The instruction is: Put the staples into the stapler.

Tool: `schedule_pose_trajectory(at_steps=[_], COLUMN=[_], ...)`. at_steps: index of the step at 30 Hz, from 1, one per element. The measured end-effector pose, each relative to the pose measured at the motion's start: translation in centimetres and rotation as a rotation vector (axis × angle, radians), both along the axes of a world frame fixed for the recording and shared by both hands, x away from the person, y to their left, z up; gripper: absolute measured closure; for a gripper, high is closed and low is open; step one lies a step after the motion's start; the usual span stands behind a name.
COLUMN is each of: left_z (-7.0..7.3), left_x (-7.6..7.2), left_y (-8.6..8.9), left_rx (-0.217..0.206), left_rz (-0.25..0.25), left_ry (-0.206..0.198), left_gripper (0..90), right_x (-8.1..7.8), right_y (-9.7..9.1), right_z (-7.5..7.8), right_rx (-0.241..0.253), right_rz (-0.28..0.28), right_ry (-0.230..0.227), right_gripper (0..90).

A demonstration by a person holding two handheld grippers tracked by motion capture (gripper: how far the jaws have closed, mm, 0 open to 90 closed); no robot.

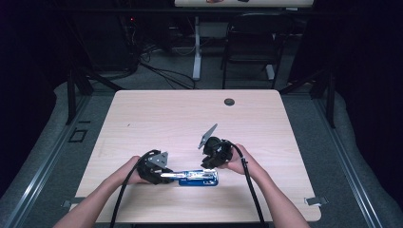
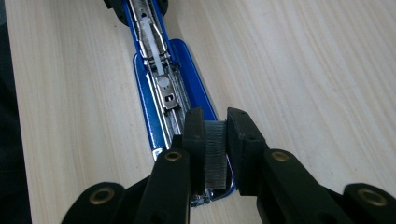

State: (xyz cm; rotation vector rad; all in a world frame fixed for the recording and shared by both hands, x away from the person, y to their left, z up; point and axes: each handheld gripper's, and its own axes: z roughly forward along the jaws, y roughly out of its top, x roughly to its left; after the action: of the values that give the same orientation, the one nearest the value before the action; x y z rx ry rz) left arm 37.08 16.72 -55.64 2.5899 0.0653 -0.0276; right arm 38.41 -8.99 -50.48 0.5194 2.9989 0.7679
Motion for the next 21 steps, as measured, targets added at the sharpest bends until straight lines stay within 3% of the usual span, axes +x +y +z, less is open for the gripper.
schedule_pose_trajectory(at_steps=[11, 12, 21], left_z=[-0.09, -0.02, -0.17], left_x=[0.01, -0.06, -0.01], left_y=[0.00, -0.02, -0.02], left_rx=[-0.010, 0.003, -0.016], left_rz=[-0.001, 0.006, 0.006], left_ry=[0.007, -0.010, 0.004], left_gripper=[64.6, 64.6, 64.5], right_x=[-0.53, -0.56, -1.03], right_y=[0.80, 0.82, 0.90], right_z=[-0.40, -0.49, -0.96], right_rx=[-0.017, -0.018, -0.073], right_rz=[0.063, 0.070, 0.109], right_ry=[0.017, 0.010, -0.011], right_gripper=[78.9, 78.9, 78.9])
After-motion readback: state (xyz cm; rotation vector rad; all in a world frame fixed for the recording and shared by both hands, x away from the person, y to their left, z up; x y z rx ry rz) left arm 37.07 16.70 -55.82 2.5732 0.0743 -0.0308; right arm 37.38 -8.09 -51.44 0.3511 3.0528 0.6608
